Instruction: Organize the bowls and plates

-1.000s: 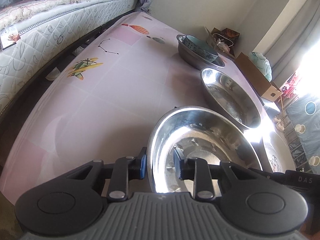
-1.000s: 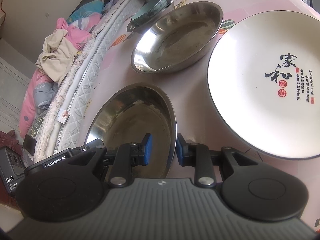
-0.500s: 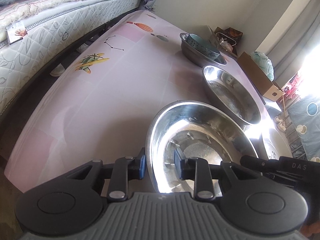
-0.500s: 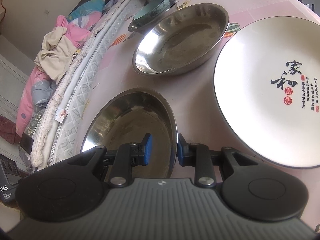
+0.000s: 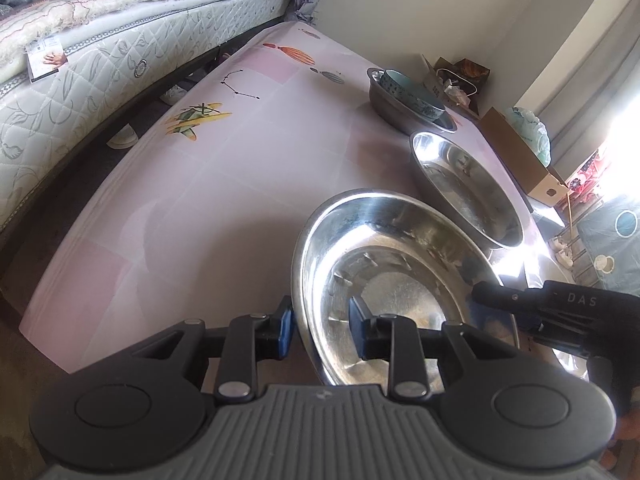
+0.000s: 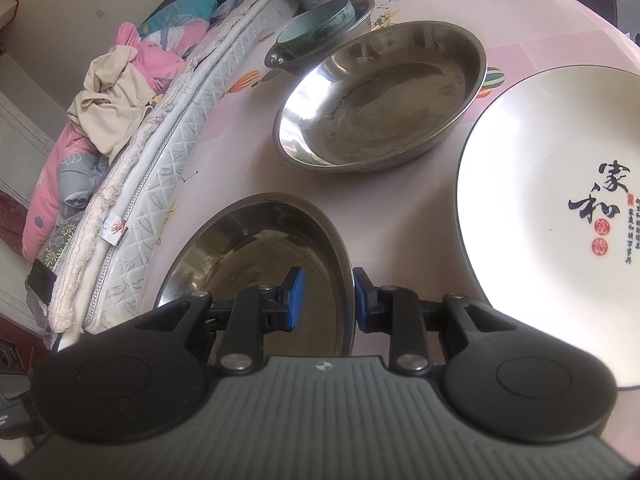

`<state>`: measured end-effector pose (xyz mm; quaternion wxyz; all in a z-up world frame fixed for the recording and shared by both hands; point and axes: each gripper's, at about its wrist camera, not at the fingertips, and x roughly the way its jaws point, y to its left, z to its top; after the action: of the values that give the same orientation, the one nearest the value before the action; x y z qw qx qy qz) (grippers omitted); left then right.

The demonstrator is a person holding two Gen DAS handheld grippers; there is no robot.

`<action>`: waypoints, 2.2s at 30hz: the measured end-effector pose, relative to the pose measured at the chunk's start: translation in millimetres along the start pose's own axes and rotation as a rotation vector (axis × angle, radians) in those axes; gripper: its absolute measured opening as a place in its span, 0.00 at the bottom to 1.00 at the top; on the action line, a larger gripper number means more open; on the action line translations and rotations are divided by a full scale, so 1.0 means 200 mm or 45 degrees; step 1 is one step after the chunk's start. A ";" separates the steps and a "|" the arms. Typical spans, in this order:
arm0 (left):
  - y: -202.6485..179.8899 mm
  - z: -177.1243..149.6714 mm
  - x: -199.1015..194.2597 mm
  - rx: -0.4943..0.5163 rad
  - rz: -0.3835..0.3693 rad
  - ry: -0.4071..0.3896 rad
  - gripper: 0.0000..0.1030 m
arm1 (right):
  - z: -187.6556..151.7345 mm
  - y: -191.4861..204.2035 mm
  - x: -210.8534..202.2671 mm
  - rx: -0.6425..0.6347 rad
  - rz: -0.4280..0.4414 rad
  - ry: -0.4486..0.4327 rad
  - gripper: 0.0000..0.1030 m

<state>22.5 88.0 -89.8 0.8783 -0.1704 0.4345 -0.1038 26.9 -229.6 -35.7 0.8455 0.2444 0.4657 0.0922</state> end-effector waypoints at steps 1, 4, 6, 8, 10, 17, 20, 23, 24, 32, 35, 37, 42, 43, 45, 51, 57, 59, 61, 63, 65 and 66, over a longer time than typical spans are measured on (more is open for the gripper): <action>0.00 0.00 0.00 0.003 0.002 -0.001 0.28 | 0.00 0.00 -0.01 0.000 -0.002 -0.006 0.26; 0.00 0.01 0.01 0.006 0.004 -0.003 0.28 | -0.01 -0.01 -0.04 -0.001 -0.007 -0.024 0.26; 0.00 0.02 0.01 0.010 0.007 -0.003 0.29 | -0.01 -0.01 -0.06 -0.004 -0.010 -0.035 0.26; 0.00 0.03 0.02 0.016 0.014 -0.006 0.30 | -0.02 -0.01 -0.08 0.001 -0.004 -0.034 0.26; 0.00 0.04 0.03 0.021 0.021 -0.011 0.30 | -0.03 -0.02 -0.09 0.007 0.000 -0.028 0.26; -0.01 0.06 0.06 0.042 0.040 -0.019 0.30 | -0.07 -0.04 -0.10 0.036 0.009 -0.001 0.26; -0.02 0.07 0.07 0.047 0.043 -0.019 0.29 | -0.08 -0.05 -0.09 0.044 0.016 0.011 0.26; -0.03 0.07 0.07 0.050 0.046 -0.019 0.29 | -0.09 -0.05 -0.08 0.046 0.019 0.020 0.26; -0.03 0.07 0.08 0.052 0.049 -0.019 0.29 | -0.09 -0.05 -0.08 0.047 0.020 0.023 0.26; -0.04 0.07 0.08 0.054 0.055 -0.017 0.29 | -0.10 -0.04 -0.08 0.042 0.028 0.024 0.27; -0.04 0.07 0.07 0.053 0.054 -0.009 0.28 | -0.10 -0.05 -0.08 0.041 0.027 0.023 0.25; -0.05 0.07 0.07 0.056 0.046 -0.003 0.28 | -0.10 -0.05 -0.08 0.039 0.032 0.024 0.25; -0.06 0.07 0.07 0.072 0.046 0.006 0.28 | -0.09 -0.05 -0.09 0.030 0.026 0.014 0.25; -0.06 0.07 0.07 0.070 0.045 0.007 0.28 | -0.09 -0.05 -0.09 0.035 0.028 0.015 0.25; -0.06 0.07 0.08 0.072 0.047 0.010 0.28 | -0.10 -0.05 -0.09 0.033 0.025 0.013 0.25; -0.07 0.08 0.09 0.083 0.058 0.014 0.28 | -0.10 -0.06 -0.09 0.035 0.021 0.009 0.25; -0.08 0.08 0.09 0.089 0.053 0.018 0.29 | -0.09 -0.06 -0.09 0.032 0.022 0.009 0.25; -0.08 0.08 0.09 0.090 0.055 0.018 0.29 | -0.09 -0.06 -0.09 0.025 0.014 0.005 0.25; -0.08 0.08 0.09 0.089 0.054 0.017 0.29 | -0.09 -0.06 -0.09 0.028 0.012 0.004 0.25; -0.08 0.08 0.09 0.086 0.054 0.019 0.29 | -0.08 -0.07 -0.09 0.031 0.009 0.003 0.25; -0.08 0.08 0.10 0.088 0.054 0.019 0.31 | -0.08 -0.07 -0.09 0.038 0.005 0.002 0.25; -0.08 0.09 0.10 0.089 0.053 0.020 0.31 | -0.07 -0.08 -0.09 0.044 0.003 0.001 0.25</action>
<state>47.6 70.6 -87.9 0.8822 -0.1297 0.4410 -0.1018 3.5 -245.0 -36.9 0.8410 0.2594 0.4671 0.0853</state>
